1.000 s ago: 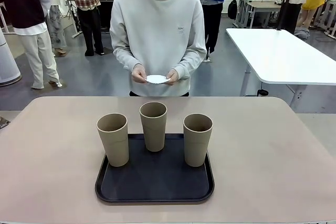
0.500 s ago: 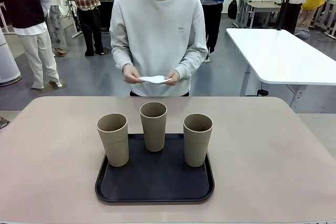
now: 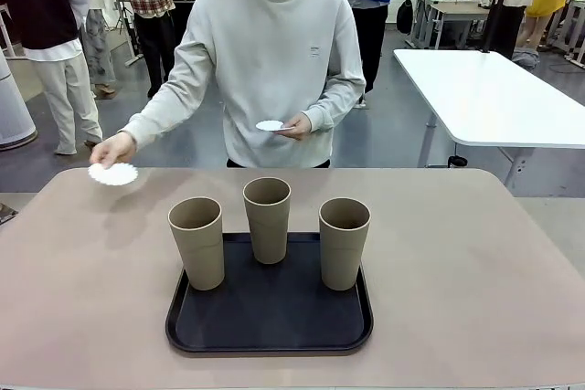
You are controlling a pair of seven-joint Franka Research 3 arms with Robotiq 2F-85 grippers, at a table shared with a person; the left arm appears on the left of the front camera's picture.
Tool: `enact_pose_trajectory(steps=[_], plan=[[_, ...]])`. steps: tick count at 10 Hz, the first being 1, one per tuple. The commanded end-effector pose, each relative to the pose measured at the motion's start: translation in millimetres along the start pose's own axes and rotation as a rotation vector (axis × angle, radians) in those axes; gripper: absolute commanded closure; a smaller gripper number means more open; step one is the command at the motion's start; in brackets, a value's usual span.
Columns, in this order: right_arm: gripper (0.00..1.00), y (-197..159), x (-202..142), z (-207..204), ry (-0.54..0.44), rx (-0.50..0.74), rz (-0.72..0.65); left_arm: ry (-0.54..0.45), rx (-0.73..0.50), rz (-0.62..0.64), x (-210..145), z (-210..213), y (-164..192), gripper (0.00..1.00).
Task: Place coasters on the table and set cups on them.
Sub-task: Pick up one Reusable plastic cup and place it on a coaster set by the human.
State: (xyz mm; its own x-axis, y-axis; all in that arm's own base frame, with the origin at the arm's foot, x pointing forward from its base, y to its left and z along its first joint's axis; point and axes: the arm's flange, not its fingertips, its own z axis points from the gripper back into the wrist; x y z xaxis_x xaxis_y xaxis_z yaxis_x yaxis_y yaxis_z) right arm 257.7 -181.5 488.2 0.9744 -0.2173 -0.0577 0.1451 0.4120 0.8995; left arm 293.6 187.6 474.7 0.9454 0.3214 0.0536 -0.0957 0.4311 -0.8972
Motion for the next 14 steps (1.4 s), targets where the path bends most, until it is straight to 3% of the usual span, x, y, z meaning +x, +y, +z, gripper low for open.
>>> enact_pose_trajectory(steps=[1,14], plan=[[0.0,-1.4,2.7,0.9,-0.007,0.011,0.009,-0.004,-0.015,-0.001,-0.5,-0.1,0.1,0.0],[0.0,-1.4,2.7,0.9,-0.007,0.011,0.009,-0.004,-0.015,-0.001,-0.5,-0.1,0.1,0.0]])
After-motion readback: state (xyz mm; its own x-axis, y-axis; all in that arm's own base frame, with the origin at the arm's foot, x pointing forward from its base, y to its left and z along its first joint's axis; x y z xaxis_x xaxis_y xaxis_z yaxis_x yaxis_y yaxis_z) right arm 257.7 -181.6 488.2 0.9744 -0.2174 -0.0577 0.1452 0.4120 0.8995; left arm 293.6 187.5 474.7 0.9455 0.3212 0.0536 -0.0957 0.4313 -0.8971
